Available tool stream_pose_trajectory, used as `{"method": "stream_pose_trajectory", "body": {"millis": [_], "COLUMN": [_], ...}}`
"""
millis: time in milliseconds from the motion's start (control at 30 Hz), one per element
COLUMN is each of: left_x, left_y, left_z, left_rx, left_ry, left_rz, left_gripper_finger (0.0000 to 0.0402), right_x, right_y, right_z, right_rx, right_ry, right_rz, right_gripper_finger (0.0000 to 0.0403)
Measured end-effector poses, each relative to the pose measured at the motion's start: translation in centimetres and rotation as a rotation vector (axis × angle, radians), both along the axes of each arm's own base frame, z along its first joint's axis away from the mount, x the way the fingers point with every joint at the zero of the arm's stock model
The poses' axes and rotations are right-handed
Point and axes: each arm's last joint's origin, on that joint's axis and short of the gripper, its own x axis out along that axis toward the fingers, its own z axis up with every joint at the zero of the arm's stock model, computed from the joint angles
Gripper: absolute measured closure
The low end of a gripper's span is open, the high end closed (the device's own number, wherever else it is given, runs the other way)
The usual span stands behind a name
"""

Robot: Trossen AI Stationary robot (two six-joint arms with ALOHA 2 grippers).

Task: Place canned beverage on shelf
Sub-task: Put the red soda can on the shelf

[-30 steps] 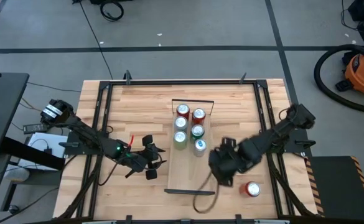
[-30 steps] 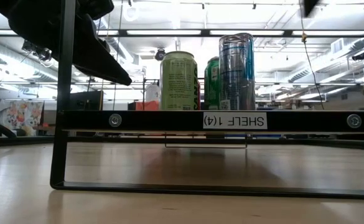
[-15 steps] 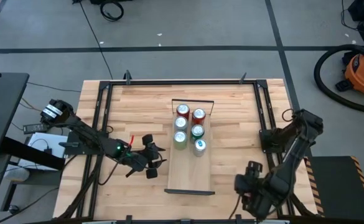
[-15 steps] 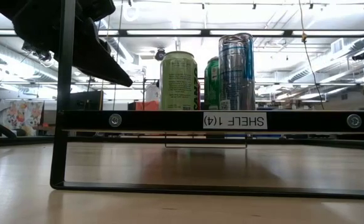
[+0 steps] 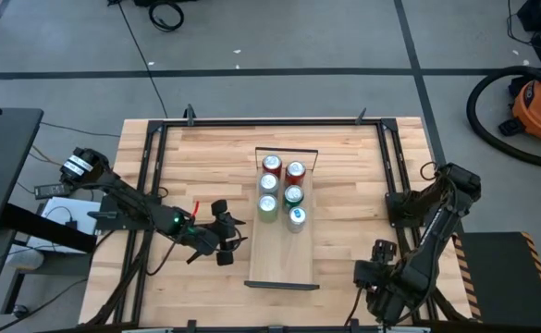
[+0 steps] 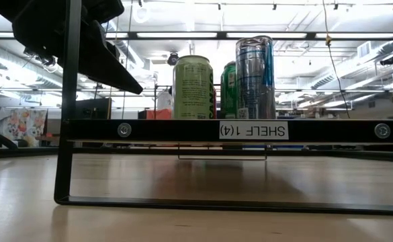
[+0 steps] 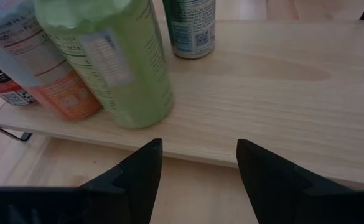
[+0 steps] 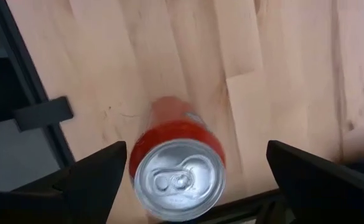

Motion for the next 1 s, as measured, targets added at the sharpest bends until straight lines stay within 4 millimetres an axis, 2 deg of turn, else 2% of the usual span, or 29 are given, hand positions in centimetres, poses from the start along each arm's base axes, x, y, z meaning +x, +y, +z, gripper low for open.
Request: {"method": "stream_pose_trajectory", "body": {"millis": [500, 700, 867, 1000], "left_x": [-0.1, -0.1, -0.1, -0.1], "left_y": [-0.1, -0.1, -0.1, -0.1], "left_z": [-0.1, -0.1, -0.1, -0.1], "left_rx": [-0.011, -0.012, -0.012, -0.012], "left_ry": [0.007, 0.007, 0.007, 0.007], "left_rz": [0.006, 0.007, 0.006, 0.006], "left_gripper_finger": [0.0185, 0.0185, 0.0185, 0.0185], "right_x": [-0.8, -1.3, -1.3, -1.4], "right_y": [0.7, 0.5, 0.4, -0.2], "right_z": [-0.3, -3.5, -6.3, -7.6], "right_rx": [0.018, 0.035, 0.135, 0.15], "right_ry": [-0.023, 0.039, 0.092, 0.135], "right_rz": [-0.031, -0.027, 0.005, 0.002], "right_gripper_finger": [0.0003, 0.0005, 0.0011, 0.003]}}
